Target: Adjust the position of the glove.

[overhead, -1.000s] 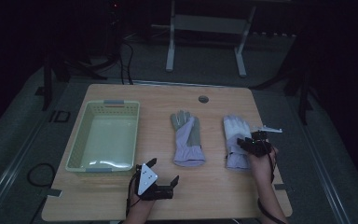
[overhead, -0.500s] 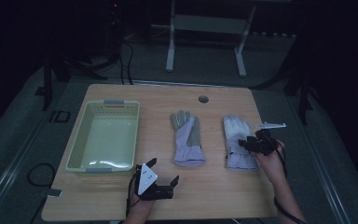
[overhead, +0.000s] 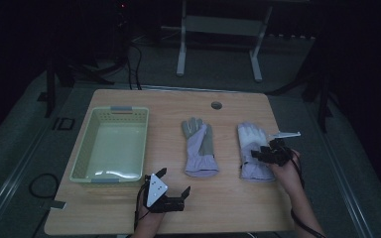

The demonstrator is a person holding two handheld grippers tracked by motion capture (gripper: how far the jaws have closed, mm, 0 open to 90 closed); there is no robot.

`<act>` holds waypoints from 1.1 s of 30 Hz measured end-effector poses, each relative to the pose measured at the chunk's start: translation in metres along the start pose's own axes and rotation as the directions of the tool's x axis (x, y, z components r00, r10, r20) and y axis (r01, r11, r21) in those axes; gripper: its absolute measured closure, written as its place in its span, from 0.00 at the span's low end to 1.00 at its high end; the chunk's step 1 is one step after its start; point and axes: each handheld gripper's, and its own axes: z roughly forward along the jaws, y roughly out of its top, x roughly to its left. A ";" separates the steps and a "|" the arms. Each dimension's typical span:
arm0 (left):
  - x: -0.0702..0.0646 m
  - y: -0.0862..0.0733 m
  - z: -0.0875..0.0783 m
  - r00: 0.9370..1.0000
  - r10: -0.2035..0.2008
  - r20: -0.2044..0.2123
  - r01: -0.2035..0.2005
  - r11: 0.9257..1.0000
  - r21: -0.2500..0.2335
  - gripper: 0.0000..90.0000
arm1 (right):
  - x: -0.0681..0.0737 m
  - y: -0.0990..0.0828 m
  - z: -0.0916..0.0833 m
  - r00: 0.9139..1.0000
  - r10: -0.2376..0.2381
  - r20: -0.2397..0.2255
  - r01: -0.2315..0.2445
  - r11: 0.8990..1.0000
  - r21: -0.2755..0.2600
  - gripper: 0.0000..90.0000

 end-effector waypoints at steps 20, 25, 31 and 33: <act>0.000 0.000 0.000 1.000 -0.004 0.000 0.004 1.000 -0.001 0.00 | -0.001 -0.009 0.014 0.999 0.048 0.001 -0.048 0.999 0.006 0.86; 0.001 0.000 0.000 1.000 -0.006 0.002 0.006 1.000 -0.001 0.00 | -0.001 -0.001 -0.005 0.996 0.090 -0.007 -0.090 0.995 -0.033 0.88; 0.000 0.000 0.000 1.000 -0.005 -0.001 0.005 1.000 -0.002 0.00 | 0.003 0.021 -0.036 0.997 0.070 0.028 -0.068 0.994 -0.088 0.89; 0.000 0.000 0.000 1.000 -0.005 -0.001 0.005 1.000 -0.001 0.00 | 0.007 0.029 -0.045 0.998 0.058 0.027 -0.055 0.994 -0.098 0.89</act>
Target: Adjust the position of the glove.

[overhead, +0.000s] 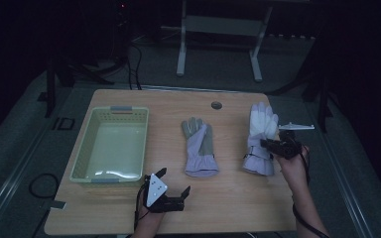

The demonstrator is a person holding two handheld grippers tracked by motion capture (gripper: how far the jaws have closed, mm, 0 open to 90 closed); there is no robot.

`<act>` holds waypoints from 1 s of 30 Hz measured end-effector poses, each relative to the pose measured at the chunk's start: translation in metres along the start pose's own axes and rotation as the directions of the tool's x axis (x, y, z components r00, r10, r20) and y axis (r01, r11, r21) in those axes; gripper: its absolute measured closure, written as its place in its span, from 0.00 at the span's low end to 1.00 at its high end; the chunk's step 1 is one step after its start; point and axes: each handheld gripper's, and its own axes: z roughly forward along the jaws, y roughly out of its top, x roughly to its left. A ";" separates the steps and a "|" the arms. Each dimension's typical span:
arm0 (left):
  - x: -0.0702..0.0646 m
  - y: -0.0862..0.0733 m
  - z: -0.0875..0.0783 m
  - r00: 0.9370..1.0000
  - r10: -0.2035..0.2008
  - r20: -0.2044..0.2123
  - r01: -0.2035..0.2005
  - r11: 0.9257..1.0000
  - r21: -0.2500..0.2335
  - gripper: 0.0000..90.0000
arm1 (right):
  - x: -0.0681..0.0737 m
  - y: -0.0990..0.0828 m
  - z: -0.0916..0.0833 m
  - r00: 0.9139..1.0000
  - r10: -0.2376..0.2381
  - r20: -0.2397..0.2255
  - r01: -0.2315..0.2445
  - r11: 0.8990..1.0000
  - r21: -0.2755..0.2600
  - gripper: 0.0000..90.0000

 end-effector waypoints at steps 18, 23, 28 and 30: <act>0.000 0.000 -0.001 1.000 -0.004 -0.001 0.004 1.000 -0.006 0.00 | 0.079 0.065 -0.033 0.995 -0.076 -0.059 0.072 0.995 -0.073 0.89; 0.000 0.000 -0.001 1.000 0.001 0.000 -0.001 1.000 -0.006 0.00 | 0.106 0.072 -0.027 0.994 -0.079 -0.075 0.074 0.995 -0.069 0.89; 0.000 0.000 0.000 1.000 -0.006 0.000 0.006 1.000 -0.008 0.00 | 0.128 0.074 -0.018 0.992 -0.093 -0.080 0.089 0.994 -0.057 0.89; 0.001 0.000 -0.001 1.000 -0.005 0.001 0.005 1.000 -0.007 0.00 | 0.137 0.075 -0.013 0.991 -0.091 -0.095 0.087 0.995 -0.048 0.89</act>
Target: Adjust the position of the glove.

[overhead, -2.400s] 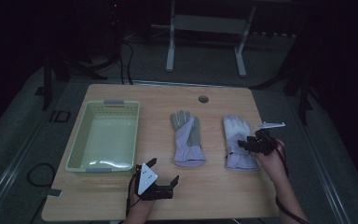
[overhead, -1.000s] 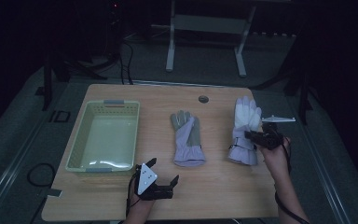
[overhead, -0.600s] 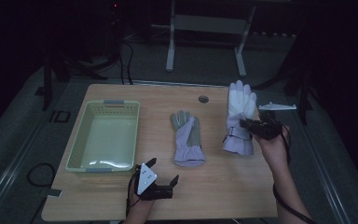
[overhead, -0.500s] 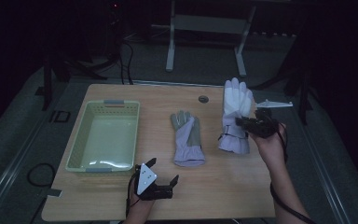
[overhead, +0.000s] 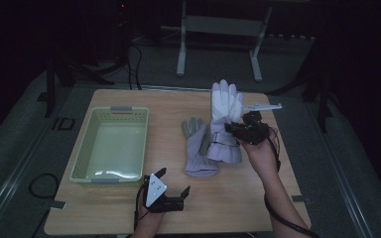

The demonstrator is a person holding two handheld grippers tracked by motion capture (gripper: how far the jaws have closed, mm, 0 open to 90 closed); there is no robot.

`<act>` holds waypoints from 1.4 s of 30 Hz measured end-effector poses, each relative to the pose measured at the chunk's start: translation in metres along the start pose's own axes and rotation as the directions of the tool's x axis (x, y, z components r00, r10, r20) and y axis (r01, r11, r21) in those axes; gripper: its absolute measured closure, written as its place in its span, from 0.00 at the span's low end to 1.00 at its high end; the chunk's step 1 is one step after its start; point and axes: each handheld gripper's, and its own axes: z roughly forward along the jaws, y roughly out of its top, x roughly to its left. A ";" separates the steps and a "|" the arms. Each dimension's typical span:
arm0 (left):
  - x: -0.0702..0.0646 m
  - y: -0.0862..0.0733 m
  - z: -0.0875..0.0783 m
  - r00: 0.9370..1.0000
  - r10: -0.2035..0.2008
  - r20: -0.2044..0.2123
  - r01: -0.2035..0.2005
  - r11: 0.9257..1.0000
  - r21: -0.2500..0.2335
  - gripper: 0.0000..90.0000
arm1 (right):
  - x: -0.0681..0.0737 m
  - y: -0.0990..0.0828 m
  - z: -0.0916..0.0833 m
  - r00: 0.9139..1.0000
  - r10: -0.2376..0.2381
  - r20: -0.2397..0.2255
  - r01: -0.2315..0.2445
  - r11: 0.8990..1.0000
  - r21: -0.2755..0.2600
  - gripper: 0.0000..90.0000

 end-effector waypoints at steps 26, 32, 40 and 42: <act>-0.001 0.000 0.000 1.000 0.008 0.016 -0.008 1.000 -0.002 0.00 | 0.041 -0.016 0.097 0.998 -0.033 0.045 0.022 0.974 0.227 0.88; 0.000 0.000 0.000 1.000 0.004 0.019 -0.004 1.000 -0.001 0.00 | 0.038 -0.024 0.119 0.996 -0.047 0.080 0.024 0.961 0.275 0.87; 0.000 0.000 0.000 1.000 0.009 0.019 -0.009 1.000 0.000 0.00 | 0.030 -0.031 0.130 0.997 -0.038 0.062 0.017 0.950 0.311 0.87; 0.000 0.000 0.000 1.000 0.009 0.019 -0.009 1.000 0.000 0.00 | 0.029 -0.032 0.130 0.997 -0.046 0.056 0.026 0.948 0.317 0.87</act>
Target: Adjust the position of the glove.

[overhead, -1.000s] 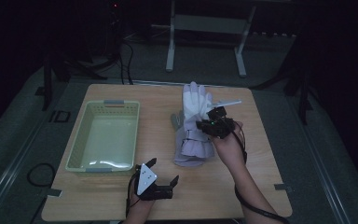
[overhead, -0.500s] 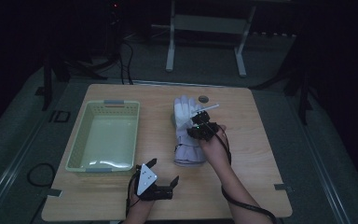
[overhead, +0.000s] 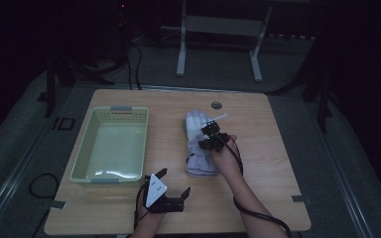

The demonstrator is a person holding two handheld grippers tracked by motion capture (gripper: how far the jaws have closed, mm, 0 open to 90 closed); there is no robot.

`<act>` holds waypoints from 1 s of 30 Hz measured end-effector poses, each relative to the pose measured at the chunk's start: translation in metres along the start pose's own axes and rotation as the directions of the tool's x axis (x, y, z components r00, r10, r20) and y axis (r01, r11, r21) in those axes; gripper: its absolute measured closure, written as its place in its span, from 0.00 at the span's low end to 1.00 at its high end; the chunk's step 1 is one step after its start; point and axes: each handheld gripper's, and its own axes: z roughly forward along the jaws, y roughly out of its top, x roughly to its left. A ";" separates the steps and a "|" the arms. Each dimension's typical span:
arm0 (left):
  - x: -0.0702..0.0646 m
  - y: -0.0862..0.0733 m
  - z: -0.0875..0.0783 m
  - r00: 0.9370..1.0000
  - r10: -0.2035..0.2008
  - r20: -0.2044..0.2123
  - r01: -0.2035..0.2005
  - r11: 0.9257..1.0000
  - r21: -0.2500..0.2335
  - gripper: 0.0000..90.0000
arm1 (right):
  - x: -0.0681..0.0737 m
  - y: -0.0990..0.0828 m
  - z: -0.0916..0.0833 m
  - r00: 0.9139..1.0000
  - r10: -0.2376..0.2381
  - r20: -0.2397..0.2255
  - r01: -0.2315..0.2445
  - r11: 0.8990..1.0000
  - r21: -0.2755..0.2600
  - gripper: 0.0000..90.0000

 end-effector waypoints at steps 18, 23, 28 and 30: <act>0.001 0.000 0.000 1.000 -0.008 0.023 0.008 1.000 0.001 0.00 | -0.015 -0.008 -0.016 0.999 -0.028 -0.036 0.024 0.993 -0.119 0.39; 0.002 0.000 0.000 1.000 -0.010 0.029 0.010 1.000 0.005 0.00 | -0.022 -0.012 -0.028 0.996 -0.023 -0.090 0.009 0.989 -0.147 0.22; 0.004 0.000 0.000 0.998 -0.034 0.047 0.034 0.999 0.001 0.00 | -0.027 -0.019 -0.033 0.988 -0.065 -0.142 0.038 0.982 -0.183 0.17; 0.006 0.000 0.000 0.997 -0.048 0.059 0.048 0.999 -0.002 0.00 | -0.028 -0.024 -0.035 0.984 -0.138 -0.110 0.105 0.959 -0.264 0.16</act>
